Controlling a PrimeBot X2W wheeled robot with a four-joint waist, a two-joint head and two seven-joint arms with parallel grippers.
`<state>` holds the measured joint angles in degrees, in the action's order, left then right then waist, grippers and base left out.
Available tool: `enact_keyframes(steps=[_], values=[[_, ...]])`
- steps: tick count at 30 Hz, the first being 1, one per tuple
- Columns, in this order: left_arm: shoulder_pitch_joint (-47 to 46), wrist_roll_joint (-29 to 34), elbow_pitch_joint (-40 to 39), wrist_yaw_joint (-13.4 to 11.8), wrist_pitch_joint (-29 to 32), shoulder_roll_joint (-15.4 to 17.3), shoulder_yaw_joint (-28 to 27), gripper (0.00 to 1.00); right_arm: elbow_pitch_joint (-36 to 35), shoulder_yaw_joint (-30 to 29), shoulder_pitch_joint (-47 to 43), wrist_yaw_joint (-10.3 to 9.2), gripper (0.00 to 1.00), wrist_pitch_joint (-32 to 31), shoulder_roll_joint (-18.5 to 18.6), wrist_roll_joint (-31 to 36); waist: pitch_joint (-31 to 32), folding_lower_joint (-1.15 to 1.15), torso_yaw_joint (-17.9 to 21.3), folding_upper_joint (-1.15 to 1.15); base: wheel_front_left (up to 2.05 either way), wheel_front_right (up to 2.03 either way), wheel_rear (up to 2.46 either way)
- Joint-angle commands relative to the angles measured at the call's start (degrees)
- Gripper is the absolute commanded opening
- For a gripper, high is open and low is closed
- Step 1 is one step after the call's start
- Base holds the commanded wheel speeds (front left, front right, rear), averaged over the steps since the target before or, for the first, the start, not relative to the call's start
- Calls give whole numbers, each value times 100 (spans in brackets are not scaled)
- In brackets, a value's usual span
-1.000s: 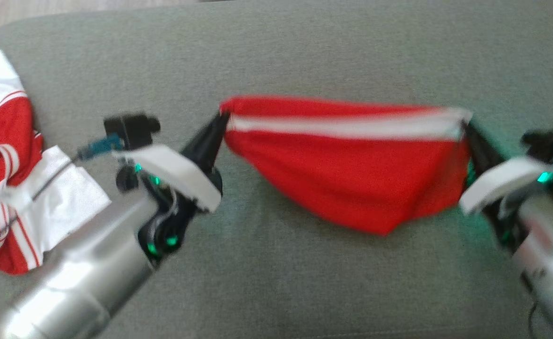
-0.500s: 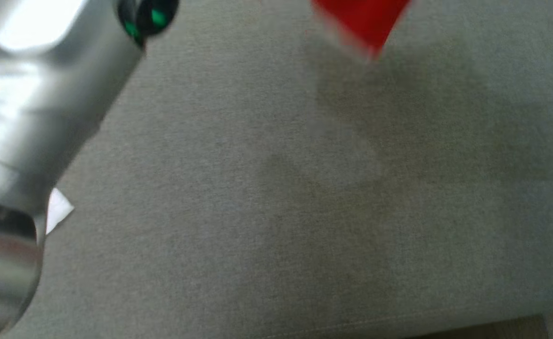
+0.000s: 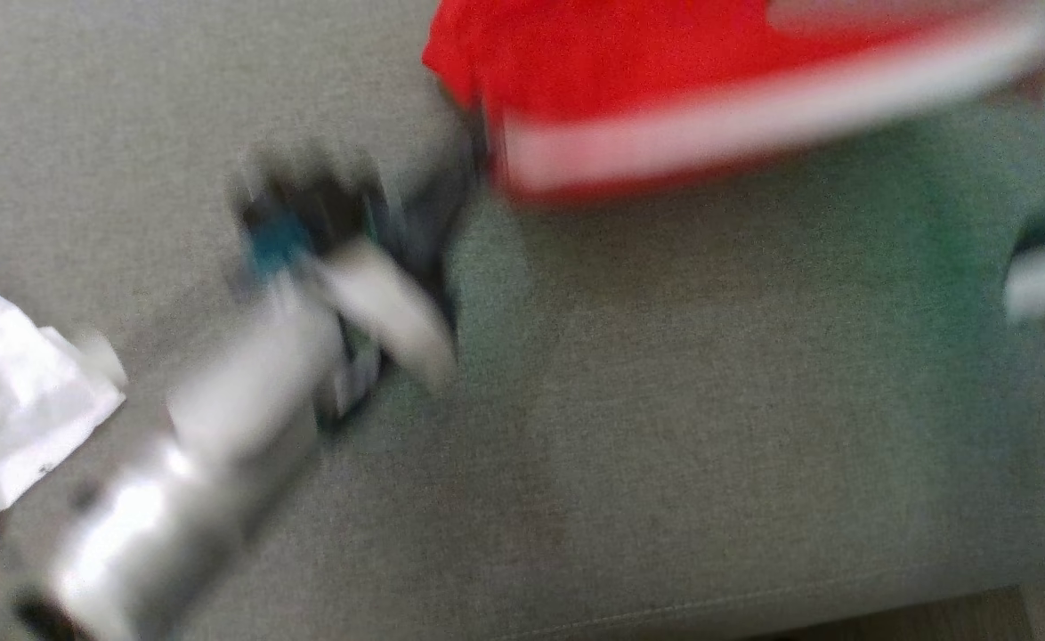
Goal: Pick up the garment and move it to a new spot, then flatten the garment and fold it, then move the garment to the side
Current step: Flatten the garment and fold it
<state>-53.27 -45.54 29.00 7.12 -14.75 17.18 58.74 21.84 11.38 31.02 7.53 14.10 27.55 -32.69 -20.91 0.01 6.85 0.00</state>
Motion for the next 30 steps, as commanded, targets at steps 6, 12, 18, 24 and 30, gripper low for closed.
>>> enact_keyframes(steps=[6, 12, 18, 24, 30], values=[[1734, 309, -432, -134, -24, 53, 219, 0, -831, -730, -2097, -4, 0, -94, -67, -19, 443, -1, 61, 0, 0, 0, 0], [2668, 245, -1106, -411, -18, 170, 382, 0, -2344, -2221, -3756, -4, 0, -567, -289, 231, 790, -1, 76, 0, 0, 0, 0], [2602, -198, -2098, -596, 204, 179, 36, 0, -3485, -2858, -3805, -4, 0, -1456, -508, 546, 655, -1, -233, 0, 0, 0, 0], [1924, -938, -2237, -493, 703, -236, -435, 0, -2884, -2723, -2381, -4, 0, -2133, -524, 1033, 210, -1, -666, 0, 0, 0, 0], [1419, -1522, -1846, -441, 1111, -598, -749, 0, -1613, -2178, -788, -4, 0, -2348, -494, 1579, -136, -1, -924, 0, 0, 0, 0]])
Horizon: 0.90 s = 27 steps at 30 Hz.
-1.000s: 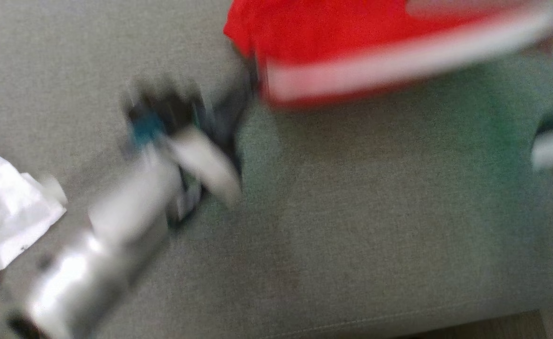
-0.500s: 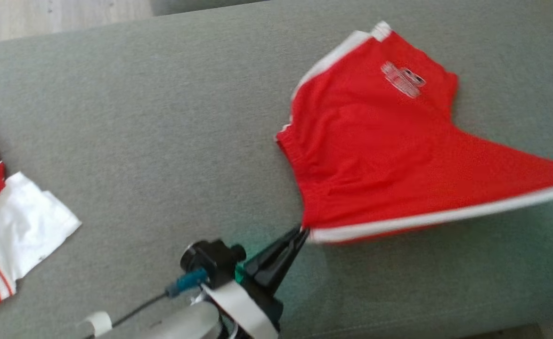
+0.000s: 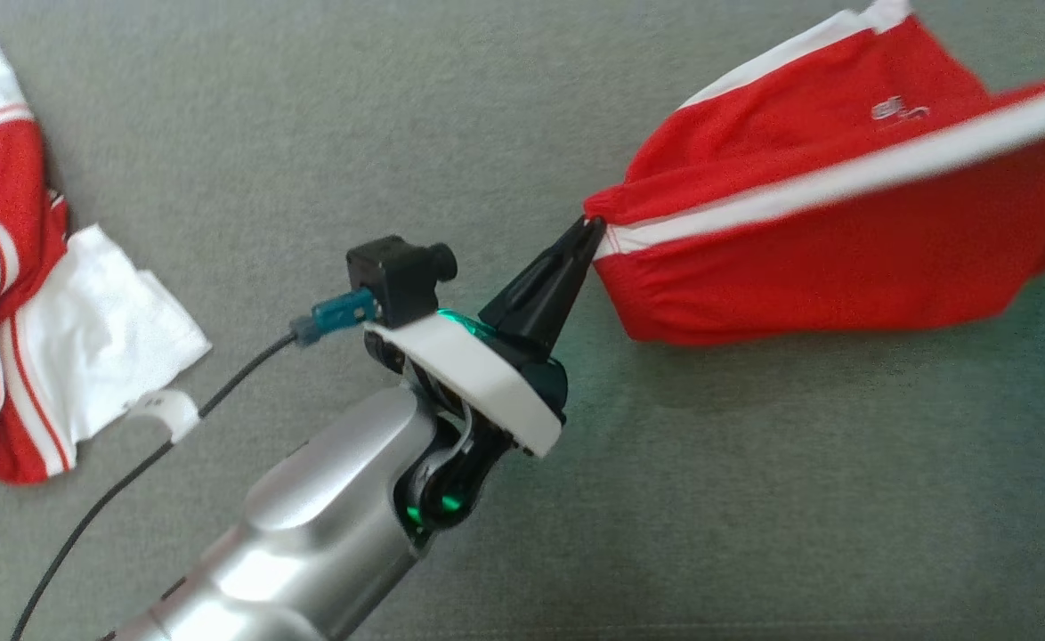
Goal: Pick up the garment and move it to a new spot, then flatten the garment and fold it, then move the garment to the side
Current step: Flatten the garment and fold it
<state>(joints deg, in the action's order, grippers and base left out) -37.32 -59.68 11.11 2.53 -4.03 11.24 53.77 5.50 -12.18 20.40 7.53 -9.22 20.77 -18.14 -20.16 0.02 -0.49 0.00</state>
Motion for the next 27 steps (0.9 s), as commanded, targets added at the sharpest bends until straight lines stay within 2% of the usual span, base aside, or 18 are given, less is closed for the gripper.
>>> enact_keyframes(steps=[1, 6, 7, 12, 15, 16, 17, 18, 23, 24, 27], values=[[-241, -170, 29, 17, 79, -51, -292, 0, 231, 293, 513, -4, 0, -20, 188, 212, -266, -2, -222, 0, 0, 0, 0], [-542, -499, 508, 63, 236, -358, -464, 0, 1310, 766, 1517, -4, 0, 126, 226, 540, -544, -2, -413, 0, 0, 0, 0], [-542, -499, 508, 63, 236, -358, -464, 0, 1310, 766, 1517, -4, 0, 126, 226, 540, -544, -2, -413, 0, 0, 0, 0], [-921, -565, 976, 160, 154, -601, -535, 0, 2277, 1215, 2287, -4, 0, 431, 332, 818, -793, -2, -572, 0, 0, 0, 0], [-1064, -545, 1240, 187, 29, -677, -548, 9, 2740, 1443, 2606, -4, 0, 640, 293, 753, -854, -2, -609, 0, 0, 0, 0], [-1083, -558, 1319, 196, -5, -695, -553, 23, 2884, 1493, 2686, -4, 29, 711, 268, 682, -862, -2, -615, 0, 0, 0, 0], [-1085, -588, 1383, 210, -32, -712, -559, 42, 3021, 1540, 2754, -4, 73, 777, 261, 638, -862, -2, -619, 0, 0, 0, 0], [-1083, -597, 1443, 215, -75, -723, -564, 100, 3133, 1582, 2808, -4, 100, 872, 256, 589, -853, -2, -625, 0, 0, 0, 0], [-952, -430, 1556, 218, -481, -728, -526, 100, 3513, 1781, 2849, -4, 100, 1093, 351, 49, -738, -2, -665, 0, 0, 0, 0], [-854, -204, 1532, 127, -744, -664, -496, 100, 3558, 1878, 2759, -4, 100, 1016, 525, -274, -675, -2, -698, 0, 0, 0, 0], [-641, 314, 1380, -179, -1027, -542, -552, 100, 3613, 1959, 2536, -4, 100, 737, 866, -801, -589, -2, -785, 0, 0, 0, 0]])
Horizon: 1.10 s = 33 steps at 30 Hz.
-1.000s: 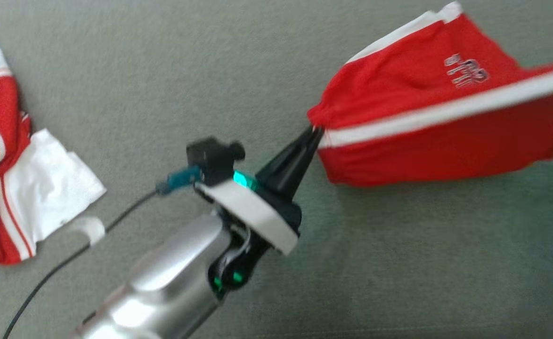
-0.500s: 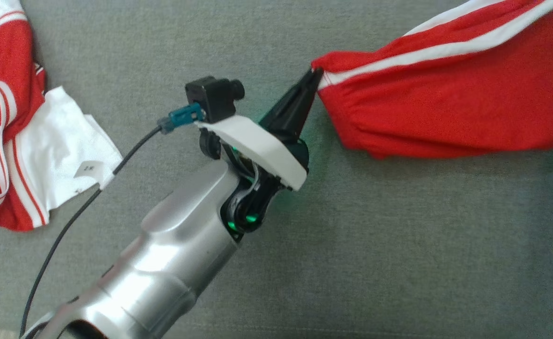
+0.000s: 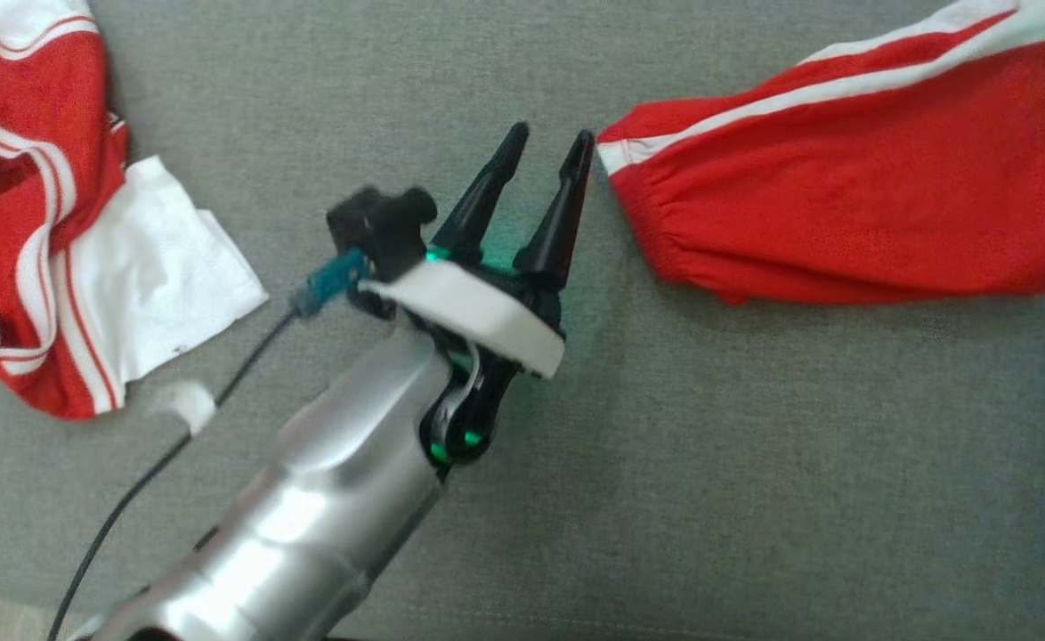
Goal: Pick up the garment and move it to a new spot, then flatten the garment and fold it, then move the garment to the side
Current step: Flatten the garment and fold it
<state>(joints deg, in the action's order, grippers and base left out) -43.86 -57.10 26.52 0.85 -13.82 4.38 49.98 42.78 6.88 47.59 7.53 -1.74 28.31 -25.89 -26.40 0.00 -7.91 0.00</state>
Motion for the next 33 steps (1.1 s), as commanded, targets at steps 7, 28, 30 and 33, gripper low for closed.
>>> enact_keyframes(steps=[7, 28, 30, 33], values=[[1100, 1995, -1582, -900, -116, 240, -1134, 100, -108, 314, -885, -4, 100, -906, 842, -1089, 113, 0, -345, 0, 0, 0, 0], [3063, 4067, -2979, -740, -118, 26, -2494, 100, 262, -49, -1676, -4, 0, -506, 1087, -1797, 864, 0, 224, 0, 0, 0, 0], [3122, 4100, -2973, -697, -118, 5, -2557, 100, 268, -150, -1766, -4, 0, -407, 1127, -1779, 911, 0, 329, 0, 0, 0, 0], [3157, 4135, -2926, -611, -118, -28, -2604, 100, 127, -252, -1782, -4, 0, -221, 1134, -1734, 973, 0, 426, 0, 0, 0, 0]])
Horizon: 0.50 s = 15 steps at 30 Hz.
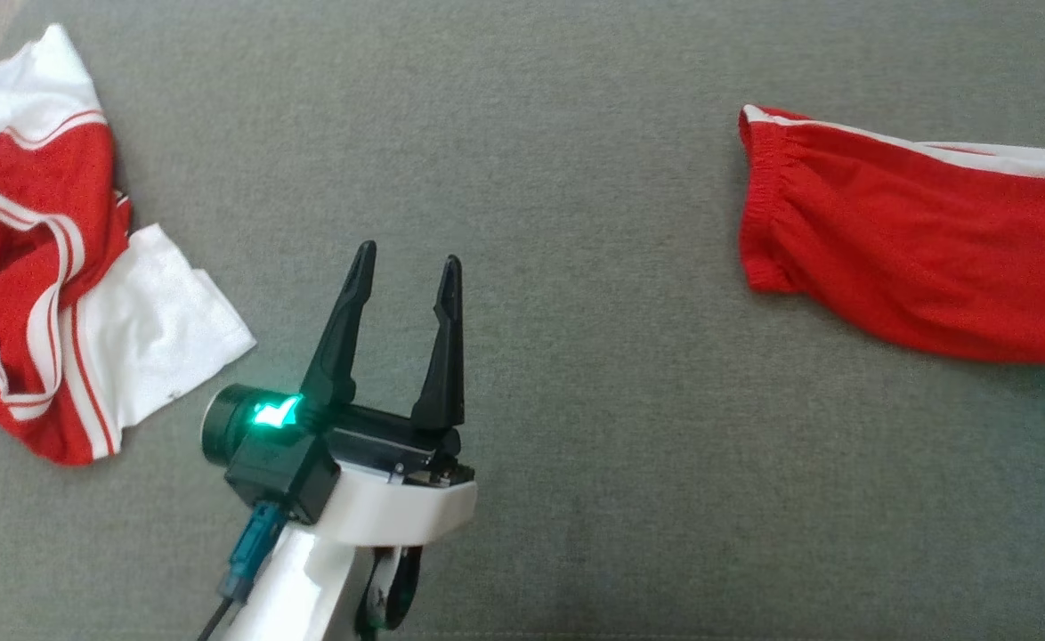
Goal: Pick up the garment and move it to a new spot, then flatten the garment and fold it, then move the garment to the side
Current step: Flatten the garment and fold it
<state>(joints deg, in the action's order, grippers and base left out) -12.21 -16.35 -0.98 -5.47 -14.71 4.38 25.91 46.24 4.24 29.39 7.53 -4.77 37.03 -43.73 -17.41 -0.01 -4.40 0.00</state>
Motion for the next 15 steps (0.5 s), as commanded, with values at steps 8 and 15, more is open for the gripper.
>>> enact_keyframes(steps=[8, 15], values=[[110, 101, -12, 151, -29, -98, -261, 100, -1428, 228, 492, -4, 0, 214, -336, 375, 350, 1, 242, 0, 0, 0, 0], [160, 92, 11, 190, -29, -132, -267, 100, -2688, 754, 472, -4, 0, -248, -1400, 726, 486, 1, 155, 0, 0, 0, 0]])
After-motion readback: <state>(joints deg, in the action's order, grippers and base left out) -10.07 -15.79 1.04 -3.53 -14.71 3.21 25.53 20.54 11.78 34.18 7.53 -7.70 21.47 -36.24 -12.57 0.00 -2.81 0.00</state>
